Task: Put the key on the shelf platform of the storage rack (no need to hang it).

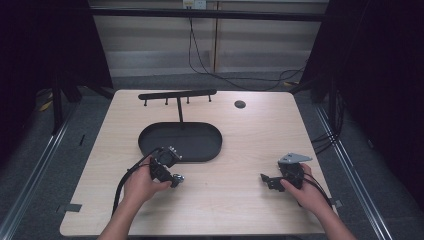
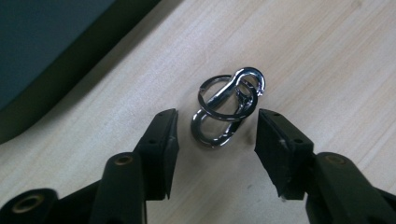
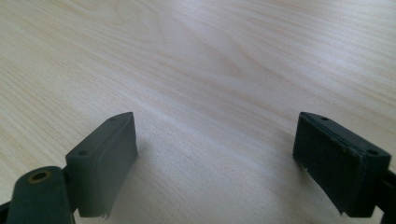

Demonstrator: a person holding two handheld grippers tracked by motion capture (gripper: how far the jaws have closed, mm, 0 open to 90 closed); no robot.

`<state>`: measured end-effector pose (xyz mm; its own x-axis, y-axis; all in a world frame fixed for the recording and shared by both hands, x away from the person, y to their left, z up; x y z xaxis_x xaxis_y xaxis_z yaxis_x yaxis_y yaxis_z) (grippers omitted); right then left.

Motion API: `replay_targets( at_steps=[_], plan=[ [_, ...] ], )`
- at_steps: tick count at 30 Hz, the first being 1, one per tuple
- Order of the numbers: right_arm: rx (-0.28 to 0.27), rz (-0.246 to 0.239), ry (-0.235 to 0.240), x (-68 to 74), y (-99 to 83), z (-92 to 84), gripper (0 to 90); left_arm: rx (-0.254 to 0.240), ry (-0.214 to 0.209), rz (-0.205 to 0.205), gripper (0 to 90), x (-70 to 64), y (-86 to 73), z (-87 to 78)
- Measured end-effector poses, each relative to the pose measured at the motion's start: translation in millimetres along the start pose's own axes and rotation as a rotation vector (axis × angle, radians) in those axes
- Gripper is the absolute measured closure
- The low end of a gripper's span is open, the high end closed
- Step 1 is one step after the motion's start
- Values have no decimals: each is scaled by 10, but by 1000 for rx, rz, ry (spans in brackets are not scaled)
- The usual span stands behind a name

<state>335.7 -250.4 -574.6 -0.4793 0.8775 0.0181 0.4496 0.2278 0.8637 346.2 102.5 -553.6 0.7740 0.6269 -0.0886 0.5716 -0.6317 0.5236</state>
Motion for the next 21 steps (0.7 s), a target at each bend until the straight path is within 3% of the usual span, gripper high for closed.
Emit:
replay_targets(
  at_steps=[3,5,8,15,19,21],
  plan=[
    [0,2,0,1,0,-1,130,-3,-7,22,428,34,20,4],
    [0,1,0,1,0,0,130,-20,-42,25,381,-5,44,33],
    [0,2,0,1,0,0,130,-9,-36,66,372,-27,56,70],
    [0,1,0,0,0,0,130,16,-13,103,522,-92,88,88],
    [0,0,0,0,0,0,130,34,-7,93,630,-117,91,82],
    [0,1,0,1,0,0,130,47,0,80,634,-127,86,79]
  ],
)
Point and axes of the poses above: each handheld gripper's, and its own axes: z roughly forward along the jaws, y roughly out of its top, x roughly to its left, the point moved 9 cm from there along z, roughly forward along the jaws, and after that the axes turned 14 degrees about -x, right-handed, at the moved point
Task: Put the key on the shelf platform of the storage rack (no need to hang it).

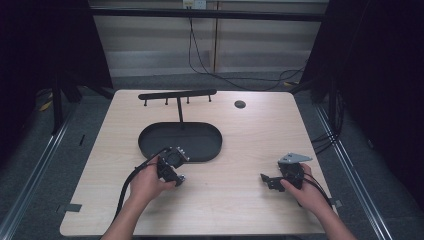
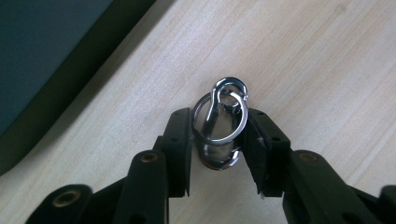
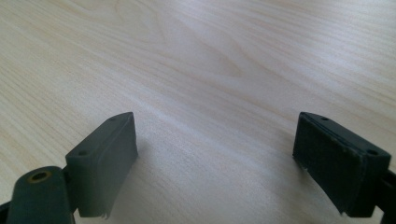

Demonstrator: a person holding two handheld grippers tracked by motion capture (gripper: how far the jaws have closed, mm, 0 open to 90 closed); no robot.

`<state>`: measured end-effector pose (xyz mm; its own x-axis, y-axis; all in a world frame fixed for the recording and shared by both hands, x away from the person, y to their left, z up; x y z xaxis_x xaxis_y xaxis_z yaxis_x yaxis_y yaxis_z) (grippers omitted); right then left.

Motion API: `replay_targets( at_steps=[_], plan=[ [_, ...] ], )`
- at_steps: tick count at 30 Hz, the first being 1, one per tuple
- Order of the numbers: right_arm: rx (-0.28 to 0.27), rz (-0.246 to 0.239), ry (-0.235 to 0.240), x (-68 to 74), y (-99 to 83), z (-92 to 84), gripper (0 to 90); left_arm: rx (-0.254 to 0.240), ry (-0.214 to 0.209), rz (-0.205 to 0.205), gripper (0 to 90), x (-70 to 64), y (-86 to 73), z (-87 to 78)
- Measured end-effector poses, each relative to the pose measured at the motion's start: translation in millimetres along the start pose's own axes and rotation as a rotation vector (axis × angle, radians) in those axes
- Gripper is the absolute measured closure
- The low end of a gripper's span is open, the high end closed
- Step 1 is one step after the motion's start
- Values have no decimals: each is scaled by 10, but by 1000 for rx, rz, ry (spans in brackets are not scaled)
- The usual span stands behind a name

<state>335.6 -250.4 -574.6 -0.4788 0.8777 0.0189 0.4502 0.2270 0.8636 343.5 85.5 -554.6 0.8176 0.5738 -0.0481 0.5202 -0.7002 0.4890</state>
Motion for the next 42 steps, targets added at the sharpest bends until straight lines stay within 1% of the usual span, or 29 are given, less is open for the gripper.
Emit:
replay_targets(
  at_steps=[1,2,5,9,14,18,20,21,23,28,35,38,40,41,42],
  plan=[
    [0,0,0,0,0,0,130,12,3,7,637,3,-2,-5],
    [0,0,0,0,0,0,130,17,8,0,652,-1,-1,-6],
    [0,1,0,0,0,0,130,31,5,-29,671,-15,3,-11],
    [0,-1,0,-1,0,0,130,50,2,-46,674,-14,3,-26],
    [0,0,0,0,0,0,130,43,9,-55,676,12,26,-80],
    [0,0,0,0,0,0,130,49,1,-68,676,14,35,-106],
    [0,0,0,0,0,0,130,50,-12,-77,676,11,45,-123],
    [0,0,0,0,0,0,130,49,-10,-89,676,7,51,-129],
    [0,-1,0,0,0,0,130,57,-10,-95,676,15,57,-153],
    [0,-1,0,0,0,0,130,62,-32,-114,676,17,94,-230],
    [0,-1,0,-1,0,0,130,51,-34,-129,676,70,171,-339],
    [0,-1,0,-1,0,0,130,47,-25,-129,676,94,213,-387],
    [0,-1,0,-1,0,0,130,43,-28,-134,676,100,245,-413],
    [0,-1,0,-1,0,0,130,42,-26,-130,676,110,260,-426],
    [0,-1,0,0,0,0,130,43,-18,-129,676,119,274,-439]
  ],
)
Point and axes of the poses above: each handheld gripper's, and its own axes: z roughly forward along the jaws, y roughly out of its top, x roughly to its left, the point moved 9 cm from there along z, roughly forward along the jaws, and after that the axes turned 14 degrees about -x, right-handed, at the moved point
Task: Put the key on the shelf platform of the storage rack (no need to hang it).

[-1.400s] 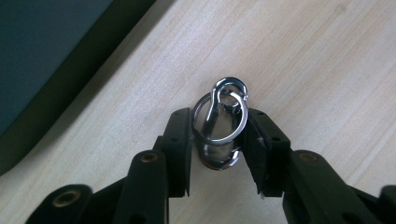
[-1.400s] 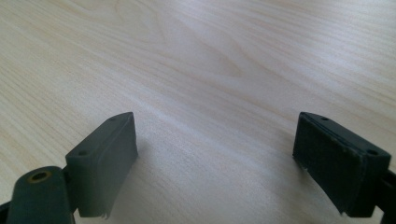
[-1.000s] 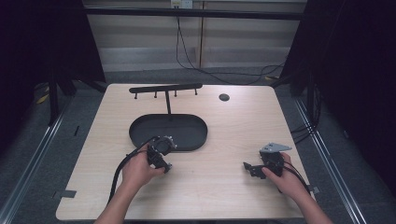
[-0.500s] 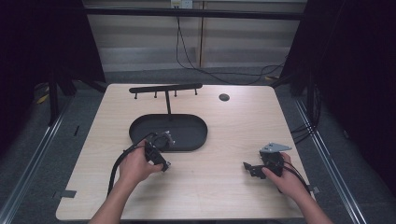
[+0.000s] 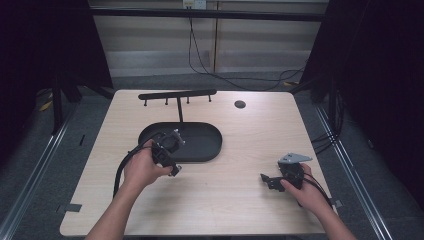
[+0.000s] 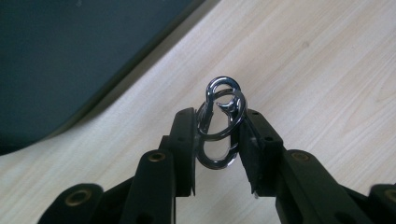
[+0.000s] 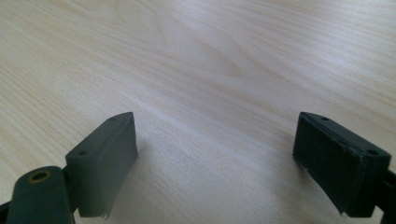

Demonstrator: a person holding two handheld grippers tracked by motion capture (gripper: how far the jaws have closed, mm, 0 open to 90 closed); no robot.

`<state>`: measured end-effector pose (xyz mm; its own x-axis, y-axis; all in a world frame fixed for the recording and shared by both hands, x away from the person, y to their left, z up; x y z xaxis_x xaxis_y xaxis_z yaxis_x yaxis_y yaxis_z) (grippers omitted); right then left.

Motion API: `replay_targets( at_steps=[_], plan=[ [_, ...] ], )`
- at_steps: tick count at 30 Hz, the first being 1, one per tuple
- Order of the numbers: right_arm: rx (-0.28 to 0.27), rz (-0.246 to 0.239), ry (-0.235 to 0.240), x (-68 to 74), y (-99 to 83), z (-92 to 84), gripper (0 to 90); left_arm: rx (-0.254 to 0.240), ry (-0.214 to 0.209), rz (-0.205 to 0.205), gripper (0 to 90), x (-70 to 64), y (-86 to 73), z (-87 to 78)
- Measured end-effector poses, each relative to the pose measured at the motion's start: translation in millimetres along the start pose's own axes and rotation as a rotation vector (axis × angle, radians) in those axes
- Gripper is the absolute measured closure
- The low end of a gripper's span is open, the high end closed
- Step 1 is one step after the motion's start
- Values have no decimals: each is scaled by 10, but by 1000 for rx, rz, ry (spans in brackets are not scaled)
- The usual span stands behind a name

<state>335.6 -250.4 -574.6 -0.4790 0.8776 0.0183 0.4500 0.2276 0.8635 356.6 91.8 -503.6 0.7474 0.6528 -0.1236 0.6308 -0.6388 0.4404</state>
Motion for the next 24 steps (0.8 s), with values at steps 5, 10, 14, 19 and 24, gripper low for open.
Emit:
replay_targets(
  at_steps=[5,10,14,19,24],
  plan=[
    [0,-1,0,0,0,0,130,-6,-2,-7,676,37,65,-55],
    [0,-1,0,0,0,0,130,-16,2,-22,676,83,128,-111],
    [0,0,0,0,0,0,130,-21,7,-28,676,114,172,-143],
    [0,0,0,0,0,0,130,-25,14,-32,675,160,247,-185],
    [0,-1,0,0,0,0,130,-29,20,-36,675,197,325,-208]
  ],
)
Point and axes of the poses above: each handheld gripper's, and its own axes: z roughly forward along the jaws, y roughly out of its top, x roughly to its left, the point moved 9 cm from there along z, roughly forward along the jaws, and after that the axes turned 14 degrees about -x, right-handed, at the moved point
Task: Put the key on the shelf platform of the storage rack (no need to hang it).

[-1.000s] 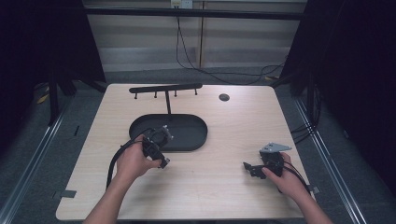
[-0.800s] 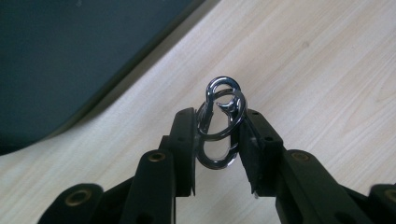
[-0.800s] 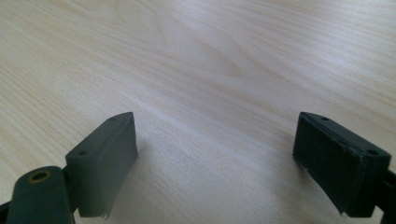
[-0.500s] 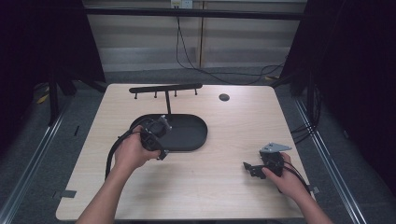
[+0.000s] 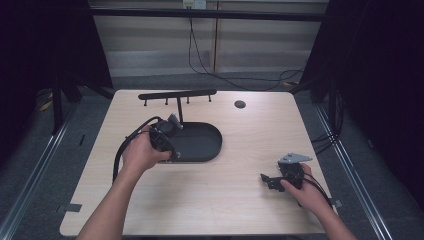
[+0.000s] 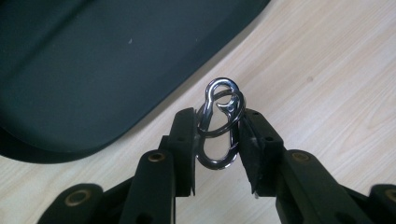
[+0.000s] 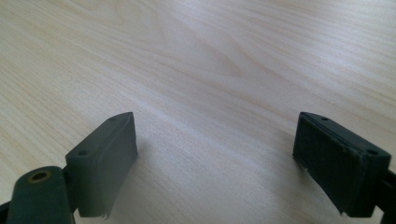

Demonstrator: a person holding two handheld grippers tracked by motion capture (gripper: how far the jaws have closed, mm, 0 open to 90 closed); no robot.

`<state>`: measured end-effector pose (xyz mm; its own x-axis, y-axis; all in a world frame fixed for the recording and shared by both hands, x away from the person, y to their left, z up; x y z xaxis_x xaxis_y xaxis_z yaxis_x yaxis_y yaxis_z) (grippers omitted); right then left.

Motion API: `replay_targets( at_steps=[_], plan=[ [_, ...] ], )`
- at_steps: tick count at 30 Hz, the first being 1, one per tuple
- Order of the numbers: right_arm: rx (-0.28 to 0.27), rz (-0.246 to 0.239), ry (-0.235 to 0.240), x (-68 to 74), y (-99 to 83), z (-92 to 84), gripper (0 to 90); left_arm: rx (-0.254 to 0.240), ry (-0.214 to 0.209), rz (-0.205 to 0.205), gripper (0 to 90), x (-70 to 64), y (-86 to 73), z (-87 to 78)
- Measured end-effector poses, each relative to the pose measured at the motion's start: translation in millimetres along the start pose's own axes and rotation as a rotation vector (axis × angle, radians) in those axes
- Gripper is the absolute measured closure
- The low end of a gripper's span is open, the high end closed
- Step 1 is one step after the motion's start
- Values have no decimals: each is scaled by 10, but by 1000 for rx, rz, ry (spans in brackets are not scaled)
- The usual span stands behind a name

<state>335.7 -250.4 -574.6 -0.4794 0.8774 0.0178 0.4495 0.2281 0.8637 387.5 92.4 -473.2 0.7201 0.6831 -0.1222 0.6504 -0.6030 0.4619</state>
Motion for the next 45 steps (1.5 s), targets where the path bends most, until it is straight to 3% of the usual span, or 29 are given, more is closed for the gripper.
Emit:
replay_targets(
  at_steps=[8,14,18,30,45],
  plan=[
    [0,0,0,0,0,0,130,3,15,-18,679,89,82,15],
    [0,0,0,0,0,0,130,-7,4,-55,680,180,126,10],
    [0,0,0,0,0,0,130,-25,13,-57,680,219,168,-16],
    [-3,-1,-1,-2,2,2,130,-14,35,-34,680,238,316,-123],
    [-3,-2,-1,-2,3,3,130,-8,57,-32,680,362,448,-7]
  ],
)
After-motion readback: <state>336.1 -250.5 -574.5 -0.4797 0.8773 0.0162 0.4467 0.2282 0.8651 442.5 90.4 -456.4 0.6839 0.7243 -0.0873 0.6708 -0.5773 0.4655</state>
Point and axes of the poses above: each handheld gripper's, and its own axes: z roughly forward along the jaws, y roughly out of its top, x roughly to its left, the point moved 9 cm from there along z, roughly forward along the jaws, and after that the axes turned 14 degrees about -x, right-handed, at the moved point
